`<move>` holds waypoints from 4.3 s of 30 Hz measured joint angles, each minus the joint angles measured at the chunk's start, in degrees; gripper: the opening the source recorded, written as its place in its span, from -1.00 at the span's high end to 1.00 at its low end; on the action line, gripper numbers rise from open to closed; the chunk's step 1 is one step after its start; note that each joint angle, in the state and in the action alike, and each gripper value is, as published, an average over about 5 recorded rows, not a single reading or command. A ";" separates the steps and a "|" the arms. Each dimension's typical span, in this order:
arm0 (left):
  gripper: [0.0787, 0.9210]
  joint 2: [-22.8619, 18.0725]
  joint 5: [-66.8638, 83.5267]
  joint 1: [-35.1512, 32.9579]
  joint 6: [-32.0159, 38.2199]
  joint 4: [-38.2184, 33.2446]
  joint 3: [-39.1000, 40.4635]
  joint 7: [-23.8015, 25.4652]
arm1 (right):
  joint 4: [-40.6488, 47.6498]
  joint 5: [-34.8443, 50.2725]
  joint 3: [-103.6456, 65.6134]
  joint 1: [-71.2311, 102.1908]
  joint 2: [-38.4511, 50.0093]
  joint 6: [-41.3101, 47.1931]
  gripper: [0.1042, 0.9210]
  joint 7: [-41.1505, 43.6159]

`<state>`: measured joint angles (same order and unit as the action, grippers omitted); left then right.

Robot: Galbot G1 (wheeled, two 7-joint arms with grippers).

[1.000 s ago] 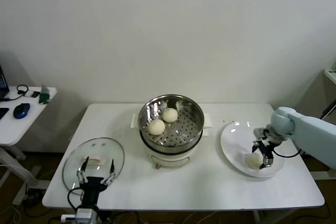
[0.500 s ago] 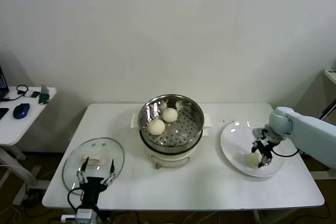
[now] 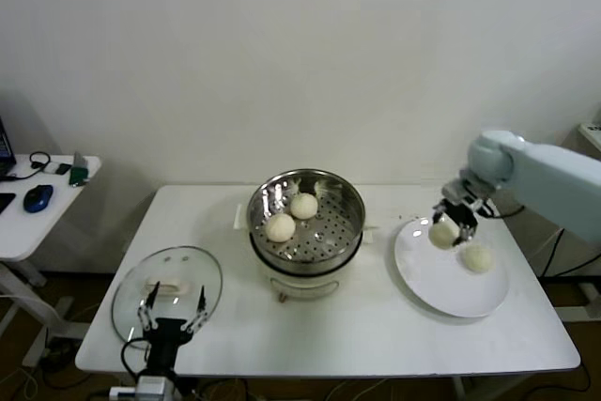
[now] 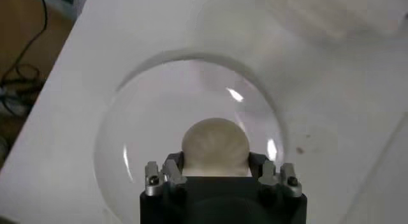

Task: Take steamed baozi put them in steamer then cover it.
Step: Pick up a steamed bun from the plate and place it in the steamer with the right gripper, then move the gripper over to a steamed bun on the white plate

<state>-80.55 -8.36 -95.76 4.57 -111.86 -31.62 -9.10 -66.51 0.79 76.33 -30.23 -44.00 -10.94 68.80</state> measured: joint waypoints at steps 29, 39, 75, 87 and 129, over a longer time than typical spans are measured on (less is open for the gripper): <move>-0.77 0.91 -0.02 -1.13 0.92 -0.34 0.71 0.11 | 0.76 -4.14 2.07 -8.22 -28.12 -19.66 -0.39 2.24; -0.77 0.77 0.19 -0.63 1.61 -0.68 0.77 0.21 | 2.24 -6.49 1.87 -3.66 -34.28 -21.46 -0.41 2.36; -0.77 0.83 1.02 -0.22 2.32 0.70 0.34 0.06 | 1.00 -1.65 1.96 -6.94 -27.49 -13.28 -0.76 0.41; -0.77 1.01 1.29 -0.84 2.23 0.80 0.80 0.07 | -2.99 6.10 7.53 -11.56 -8.81 5.67 -0.76 -7.64; -0.77 -0.40 -1.56 -1.80 0.37 0.89 1.00 -0.44 | 22.67 -9.81 -28.10 27.51 0.71 11.18 -0.76 -4.21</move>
<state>-80.95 -9.93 -97.56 4.94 -110.97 -30.63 -9.54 -43.83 -9.02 48.23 -2.71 -43.29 0.24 64.58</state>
